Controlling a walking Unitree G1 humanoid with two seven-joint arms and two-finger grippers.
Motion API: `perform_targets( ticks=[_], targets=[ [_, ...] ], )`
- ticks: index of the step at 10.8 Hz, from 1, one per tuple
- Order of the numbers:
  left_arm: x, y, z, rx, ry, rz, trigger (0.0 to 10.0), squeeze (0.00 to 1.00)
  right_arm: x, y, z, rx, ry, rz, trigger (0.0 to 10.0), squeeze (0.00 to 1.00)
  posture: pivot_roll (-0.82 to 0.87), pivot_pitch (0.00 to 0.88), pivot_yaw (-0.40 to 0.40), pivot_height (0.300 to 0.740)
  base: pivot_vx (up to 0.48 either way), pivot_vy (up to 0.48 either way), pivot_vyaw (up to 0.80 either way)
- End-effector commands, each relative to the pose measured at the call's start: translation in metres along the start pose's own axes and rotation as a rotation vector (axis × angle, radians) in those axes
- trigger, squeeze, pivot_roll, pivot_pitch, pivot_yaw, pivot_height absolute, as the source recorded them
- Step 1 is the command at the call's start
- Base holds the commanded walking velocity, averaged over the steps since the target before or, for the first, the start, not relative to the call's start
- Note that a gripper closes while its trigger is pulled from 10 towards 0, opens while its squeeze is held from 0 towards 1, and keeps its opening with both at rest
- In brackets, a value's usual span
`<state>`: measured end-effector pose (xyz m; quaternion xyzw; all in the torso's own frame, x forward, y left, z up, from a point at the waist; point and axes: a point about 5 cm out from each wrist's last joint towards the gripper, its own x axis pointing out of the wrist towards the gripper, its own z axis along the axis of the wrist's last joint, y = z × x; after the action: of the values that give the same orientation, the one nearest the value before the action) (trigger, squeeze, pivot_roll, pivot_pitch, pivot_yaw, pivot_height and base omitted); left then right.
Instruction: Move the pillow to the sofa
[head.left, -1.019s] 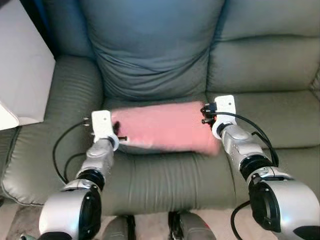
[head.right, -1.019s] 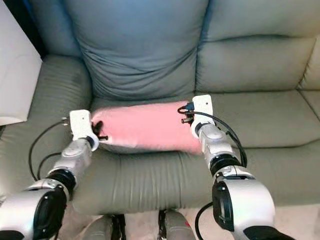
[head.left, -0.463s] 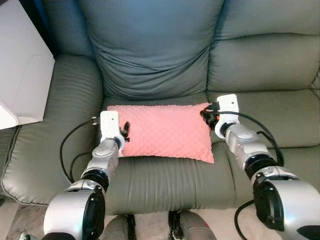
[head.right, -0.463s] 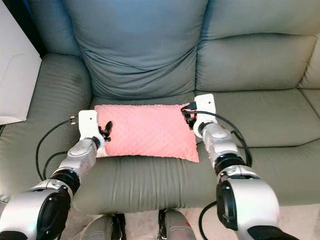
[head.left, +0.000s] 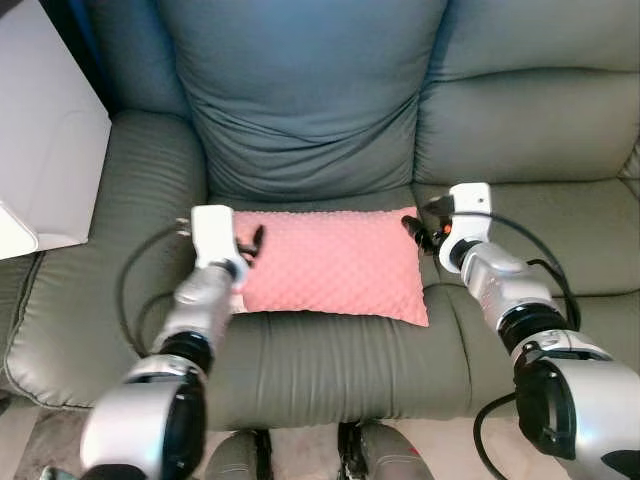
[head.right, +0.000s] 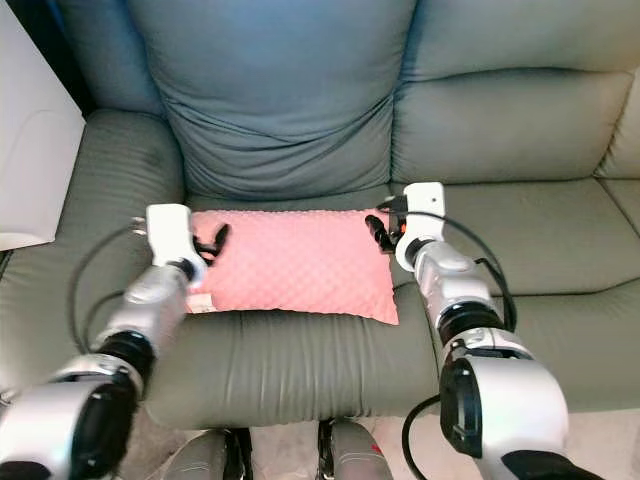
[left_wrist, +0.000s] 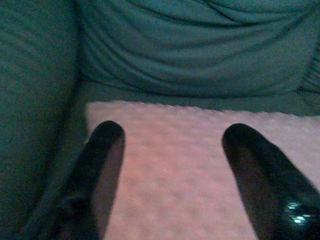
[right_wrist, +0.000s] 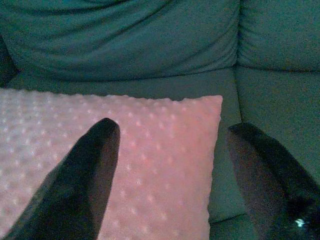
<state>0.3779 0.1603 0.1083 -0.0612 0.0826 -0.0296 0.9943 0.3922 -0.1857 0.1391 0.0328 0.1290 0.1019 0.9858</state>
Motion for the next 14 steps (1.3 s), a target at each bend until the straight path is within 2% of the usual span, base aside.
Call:
perform_targets(
  ticks=[1, 2, 3, 4, 6, 7, 8, 9, 10, 11, 12, 13, 14],
  targets=[
    [-0.004, 0.009, -0.009, -0.007, 0.031, 0.017, 10.0, 1.0, -0.003, -0.005, -0.008, 0.044, 0.023, -0.006, 10.0, 1.0, -0.12, 0.19, 0.025, 0.74, 0.0, 0.0, 0.0],
    [-0.006, 0.016, -0.008, 0.024, 0.031, 0.02, 10.0, 1.0, -0.004, -0.006, -0.009, 0.067, 0.026, 0.0, 10.0, 1.0, -0.11, 0.176, 0.027, 0.74, 0.0, 0.0, 0.0],
    [-0.011, 0.028, -0.008, 0.033, 0.012, 0.03, 10.0, 1.0, -0.007, -0.009, -0.009, 0.131, 0.028, 0.004, 10.0, 1.0, -0.11, 0.161, 0.031, 0.74, 0.0, 0.0, 0.0],
    [-0.016, 0.034, -0.013, 0.043, 0.034, 0.027, 10.0, 1.0, -0.01, -0.01, -0.011, 0.195, 0.039, 0.023, 10.0, 1.0, -0.1, 0.154, 0.028, 0.74, 0.0, 0.0, 0.0],
    [-0.021, 0.038, -0.022, 0.026, 0.087, 0.024, 10.0, 1.0, -0.016, -0.008, -0.02, 0.221, 0.073, 0.049, 10.0, 1.0, -0.1, 0.148, 0.025, 0.74, 0.0, 0.0, 0.0],
    [-0.024, 0.039, -0.027, -0.011, 0.112, 0.029, 10.0, 1.0, -0.02, -0.006, -0.024, 0.239, 0.09, 0.046, 10.0, 1.0, -0.1, 0.14, 0.026, 0.74, 0.0, 0.0, 0.0],
    [-0.025, 0.039, -0.031, -0.005, 0.147, 0.035, 10.0, 1.0, -0.022, -0.004, -0.023, 0.238, 0.092, 0.043, 10.0, 1.0, -0.1, 0.134, 0.028, 0.74, 0.0, 0.0, 0.0],
    [-0.026, 0.035, -0.032, -0.022, 0.151, 0.014, 10.0, 0.99, -0.025, 0.0, -0.024, 0.136, 0.094, 0.066, 10.0, 1.0, -0.1, 0.119, 0.03, 0.74, 0.0, 0.0, 0.0],
    [-0.026, 0.031, -0.03, -0.026, 0.14, -0.007, 10.0, 0.0, -0.028, 0.005, -0.027, 0.004, 0.097, 0.089, 10.0, 0.17, -0.11, 0.109, 0.03, 0.74, 0.0, 0.0, 0.0],
    [-0.027, 0.028, -0.027, -0.012, 0.121, -0.021, 10.0, 0.0, -0.031, 0.005, -0.03, -0.051, 0.093, 0.087, 10.0, 0.0, -0.11, 0.104, 0.03, 0.74, 0.0, 0.0, 0.0],
    [-0.034, 0.028, -0.024, 0.021, 0.081, -0.035, 10.0, 0.0, -0.044, 0.002, -0.043, -0.19, 0.073, 0.09, 10.0, 0.0, -0.1, 0.088, 0.036, 0.74, 0.0, 0.0, 0.0],
    [-0.036, 0.031, -0.027, 0.035, 0.086, -0.028, 10.0, 0.0, -0.048, -0.002, -0.052, -0.26, 0.083, 0.094, 10.0, 0.0, -0.1, 0.085, 0.042, 0.74, 0.0, 0.0, 0.0],
    [-0.036, 0.038, -0.034, 0.058, 0.124, -0.015, 10.0, 0.0, -0.049, -0.008, -0.06, -0.257, 0.107, 0.065, 10.0, 0.0, -0.11, 0.08, 0.046, 0.74, 0.0, 0.0, 0.0]
  ],
)
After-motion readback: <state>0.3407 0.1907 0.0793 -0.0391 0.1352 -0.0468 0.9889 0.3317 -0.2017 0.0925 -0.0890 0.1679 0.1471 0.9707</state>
